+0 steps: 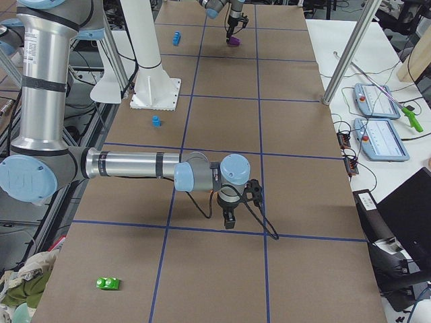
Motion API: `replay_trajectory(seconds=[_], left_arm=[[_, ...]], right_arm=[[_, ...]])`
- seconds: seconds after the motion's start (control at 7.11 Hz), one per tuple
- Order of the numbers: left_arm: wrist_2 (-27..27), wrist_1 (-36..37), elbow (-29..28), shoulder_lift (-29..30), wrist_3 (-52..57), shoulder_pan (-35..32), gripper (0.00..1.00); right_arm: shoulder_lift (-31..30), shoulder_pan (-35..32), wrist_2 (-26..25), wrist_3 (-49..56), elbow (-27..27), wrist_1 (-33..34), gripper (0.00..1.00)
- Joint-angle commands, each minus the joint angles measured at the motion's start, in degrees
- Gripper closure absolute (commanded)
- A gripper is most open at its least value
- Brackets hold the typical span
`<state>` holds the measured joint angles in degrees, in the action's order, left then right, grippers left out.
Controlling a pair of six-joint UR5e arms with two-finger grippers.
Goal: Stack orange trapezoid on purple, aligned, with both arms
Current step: 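Carry the purple block with the left gripper to the table centre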
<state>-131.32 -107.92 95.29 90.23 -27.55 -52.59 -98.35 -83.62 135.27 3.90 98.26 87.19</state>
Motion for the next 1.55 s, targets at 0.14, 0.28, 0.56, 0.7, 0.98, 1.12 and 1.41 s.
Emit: replay_trajectory(seconds=[0.14,0.28,0.56,0.7,0.98,1.12,1.41], left_arm=[[-0.34,8.49,2.88,15.70,-15.44,2.12,1.00],[0.35,8.69,3.06,20.20,-23.43,7.80,1.00],[6.47,14.19,1.84,31.26,-36.47,16.34,1.00],[10.69,20.50,-0.08,38.02,-38.00,19.94,1.00],[11.79,21.70,-11.47,49.90,-41.07,22.34,1.00],[11.79,21.35,-14.83,52.22,-41.88,23.05,1.00],[11.87,19.61,-17.32,52.68,-41.88,23.58,1.00]], right_arm=[[0.26,0.04,-0.01,-0.29,-0.17,-1.92,0.00],[0.35,0.04,-0.01,-0.38,-0.18,-2.02,0.00],[0.44,0.04,-0.01,-0.38,-0.44,-2.02,0.00],[0.53,0.30,-0.09,-0.38,-1.05,-2.02,0.00],[0.53,0.30,-0.18,-0.38,-1.14,-2.11,0.00],[0.62,0.30,-0.09,-0.38,-1.14,-2.11,0.00],[0.62,0.65,-0.09,-0.38,-1.14,-2.11,0.00]])
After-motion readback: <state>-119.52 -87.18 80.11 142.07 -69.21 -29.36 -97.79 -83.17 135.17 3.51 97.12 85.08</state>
